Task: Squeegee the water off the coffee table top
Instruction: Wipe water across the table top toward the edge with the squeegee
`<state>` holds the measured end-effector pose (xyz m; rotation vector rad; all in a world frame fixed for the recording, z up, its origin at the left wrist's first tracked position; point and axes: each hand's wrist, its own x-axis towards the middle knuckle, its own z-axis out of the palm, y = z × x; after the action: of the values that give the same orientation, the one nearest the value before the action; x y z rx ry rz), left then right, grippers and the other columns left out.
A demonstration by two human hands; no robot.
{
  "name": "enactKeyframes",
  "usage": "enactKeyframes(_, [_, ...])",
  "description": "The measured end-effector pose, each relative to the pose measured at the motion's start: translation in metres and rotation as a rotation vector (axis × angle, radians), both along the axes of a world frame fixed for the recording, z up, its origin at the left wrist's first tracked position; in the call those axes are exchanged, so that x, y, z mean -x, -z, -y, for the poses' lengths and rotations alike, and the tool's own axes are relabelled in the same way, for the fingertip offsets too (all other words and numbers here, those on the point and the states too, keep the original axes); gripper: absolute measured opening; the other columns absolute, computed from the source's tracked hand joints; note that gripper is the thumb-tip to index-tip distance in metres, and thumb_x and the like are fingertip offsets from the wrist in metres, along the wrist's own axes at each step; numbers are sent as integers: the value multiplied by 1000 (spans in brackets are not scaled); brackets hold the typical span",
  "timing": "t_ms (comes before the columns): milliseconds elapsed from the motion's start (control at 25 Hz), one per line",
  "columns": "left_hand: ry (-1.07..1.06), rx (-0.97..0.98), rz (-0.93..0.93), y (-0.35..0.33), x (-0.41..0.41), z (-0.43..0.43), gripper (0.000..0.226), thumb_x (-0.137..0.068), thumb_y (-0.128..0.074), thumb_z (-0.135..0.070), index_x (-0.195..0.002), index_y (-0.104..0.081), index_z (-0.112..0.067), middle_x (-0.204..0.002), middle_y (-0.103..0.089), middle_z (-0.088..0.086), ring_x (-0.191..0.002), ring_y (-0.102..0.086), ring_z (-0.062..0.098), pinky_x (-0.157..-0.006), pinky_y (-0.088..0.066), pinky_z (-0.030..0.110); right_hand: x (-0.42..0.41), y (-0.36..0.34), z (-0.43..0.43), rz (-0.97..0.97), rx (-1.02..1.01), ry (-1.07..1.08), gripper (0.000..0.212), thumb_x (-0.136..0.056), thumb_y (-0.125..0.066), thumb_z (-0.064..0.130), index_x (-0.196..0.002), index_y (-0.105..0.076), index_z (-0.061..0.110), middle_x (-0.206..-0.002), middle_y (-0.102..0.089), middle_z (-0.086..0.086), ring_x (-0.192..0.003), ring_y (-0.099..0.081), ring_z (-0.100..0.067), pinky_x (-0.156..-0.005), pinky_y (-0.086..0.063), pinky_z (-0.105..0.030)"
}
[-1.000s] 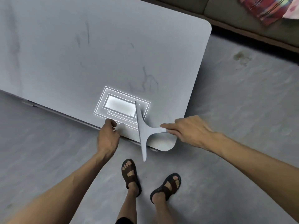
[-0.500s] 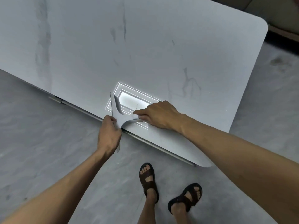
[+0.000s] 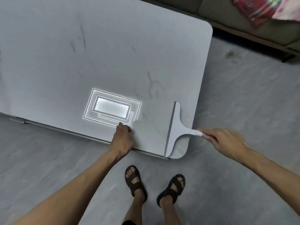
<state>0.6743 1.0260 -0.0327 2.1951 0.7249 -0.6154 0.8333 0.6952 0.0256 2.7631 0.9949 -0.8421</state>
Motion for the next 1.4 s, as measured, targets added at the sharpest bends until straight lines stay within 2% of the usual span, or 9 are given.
enactKeyframes(200, [102, 136, -88, -11, -15, 29, 35, -78, -48, -5, -110, -42, -17, -89, -58, 6, -65, -53, 22, -54, -35, 31, -23, -49, 47, 117, 209, 19, 39, -94, -19, 61, -129, -35, 67, -93, -67, 15, -87, -67, -15, -65, -54, -33])
enactKeyframes(360, [3, 73, -39, -13, -20, 34, 33, -77, -48, -5, -107, -43, -20, -80, -56, 3, -63, -50, 18, -51, -33, 28, -43, -54, -11, 75, 73, -77, 38, -96, -25, 58, -130, -41, 62, -85, -69, 10, -78, -66, -18, -55, -47, -31])
enactKeyframes(600, [-217, -13, 14, 1, -15, 34, 27, -76, -53, -8, -98, -44, -21, -79, -52, -9, -67, -49, 8, -51, -32, 25, -65, 3, -147, -67, -125, -210, 36, -99, -29, 53, -130, -47, 55, -123, -65, 16, -109, -61, -22, -70, -33, -31])
enactKeyframes(720, [-216, -41, 28, 5, -14, 53, 27, -75, -51, -1, -95, -44, -17, -91, -54, 1, -71, -50, 17, -53, -31, 25, -79, 15, -135, -63, -162, -186, 36, -98, -28, 49, -126, -50, 54, -119, -67, 14, -107, -61, -25, -71, -35, -33])
enactKeyframes(920, [81, -152, -24, 12, -25, 97, 37, -74, -55, 0, -110, -50, -3, -121, -41, 16, -109, -45, 32, -83, -44, 37, -93, 12, -22, 40, -132, -11, 34, -99, -34, 50, -130, -47, 54, -109, -72, 2, -96, -66, -30, -70, -47, -34])
enactKeyframes(1040, [134, -145, -111, 16, -33, 109, 39, -78, -54, -5, -116, -47, -3, -134, -35, 24, -123, -38, 41, -90, -44, 38, -86, -2, 52, 109, -76, 53, 32, -98, -38, 48, -128, -50, 52, -92, -74, 0, -82, -68, -29, -66, -55, -37])
enactKeyframes(1120, [69, -116, -87, 13, -35, 111, 35, -77, -52, -4, -111, -47, -6, -126, -42, 19, -112, -47, 37, -82, -46, 38, -81, -15, 84, 176, -28, 55, 31, -97, -39, 49, -125, -52, 52, -82, -73, 5, -72, -68, -25, -58, -54, -35])
enactKeyframes(1280, [-185, -103, -22, -2, -33, 102, 28, -75, -46, -5, -96, -39, -22, -77, -54, -3, -69, -56, 25, -58, -46, 36, -76, -30, 57, 195, -69, -54, 32, -98, -37, 48, -127, -48, 53, -73, -68, 9, -61, -63, -20, -47, -46, -28])
enactKeyframes(1400, [-406, -175, 3, -5, -22, 74, 28, -79, -45, -4, -101, -38, -21, -78, -58, 2, -68, -56, 26, -57, -40, 33, -70, -21, -38, 110, -119, -275, 36, -98, -26, 55, -130, -43, 55, -77, -65, 8, -69, -64, -21, -49, -34, -28])
